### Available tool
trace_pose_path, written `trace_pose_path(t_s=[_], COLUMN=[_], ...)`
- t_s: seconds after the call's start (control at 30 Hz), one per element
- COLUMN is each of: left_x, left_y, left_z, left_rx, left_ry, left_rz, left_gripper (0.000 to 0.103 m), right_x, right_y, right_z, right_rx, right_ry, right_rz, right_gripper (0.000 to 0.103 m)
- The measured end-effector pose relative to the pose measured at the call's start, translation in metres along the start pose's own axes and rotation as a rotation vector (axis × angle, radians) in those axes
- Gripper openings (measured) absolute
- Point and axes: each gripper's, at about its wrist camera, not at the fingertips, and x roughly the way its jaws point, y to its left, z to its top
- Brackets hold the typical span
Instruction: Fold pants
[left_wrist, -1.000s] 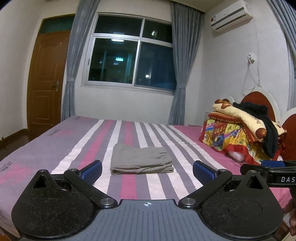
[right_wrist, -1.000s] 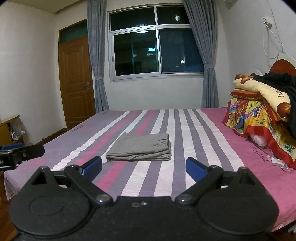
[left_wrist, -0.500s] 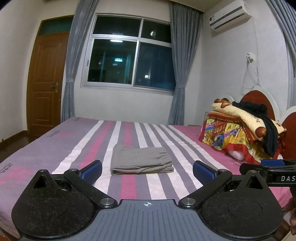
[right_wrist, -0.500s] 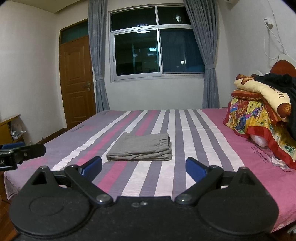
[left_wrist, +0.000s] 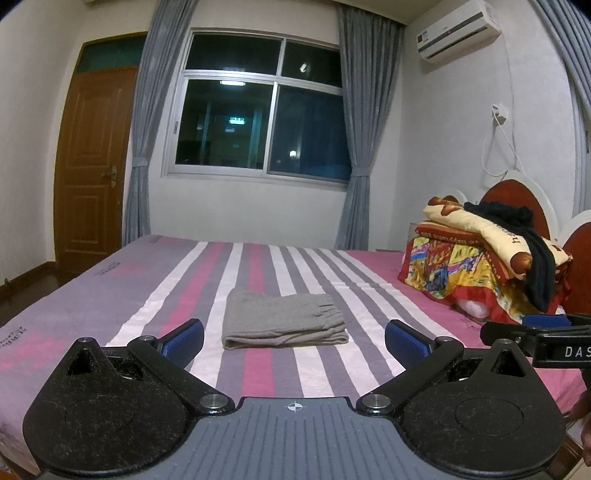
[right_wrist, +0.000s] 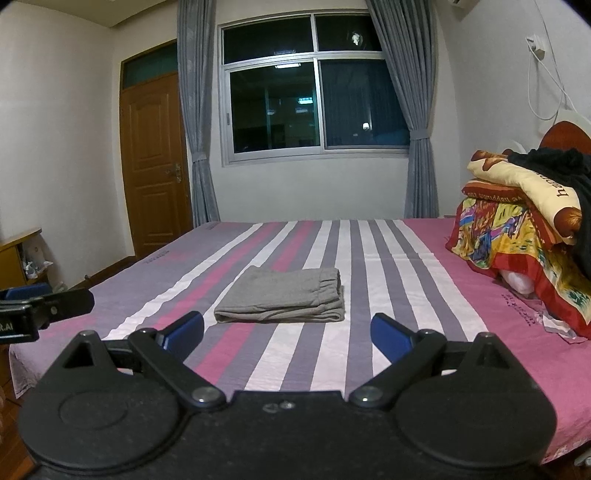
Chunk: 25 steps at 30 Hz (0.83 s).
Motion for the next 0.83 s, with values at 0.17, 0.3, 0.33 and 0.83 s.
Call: trace_pose_path(t_s=[0.17,0.3,0.33,0.83], left_x=[0.0,-0.001,-0.001,-0.011], left_y=[0.001,0.006,0.006,0.005], left_z=[0.0,0.0,0.0,0.005], left_rx=[-0.001,-0.003,-0.002,0.038], left_ry=[-0.009,-0.018,-0.019,-0.048], left_rz=[0.001,0.002,0.002,-0.013], left_gripper=[0.103,0.103,0.103,0.103], right_x=[0.0,0.0,-0.001,-0.001], right_y=[0.001,0.002,0.001,0.0], right_z=[0.0,0.0,0.0,0.0], right_rx=[0.0,-0.001,-0.002,-0.012], right_ry=[0.0,-0.002,-0.003,0.002], right_rz=[0.0,0.0,0.003,0.009], right_gripper=[0.097,0.097,0.097,0.097])
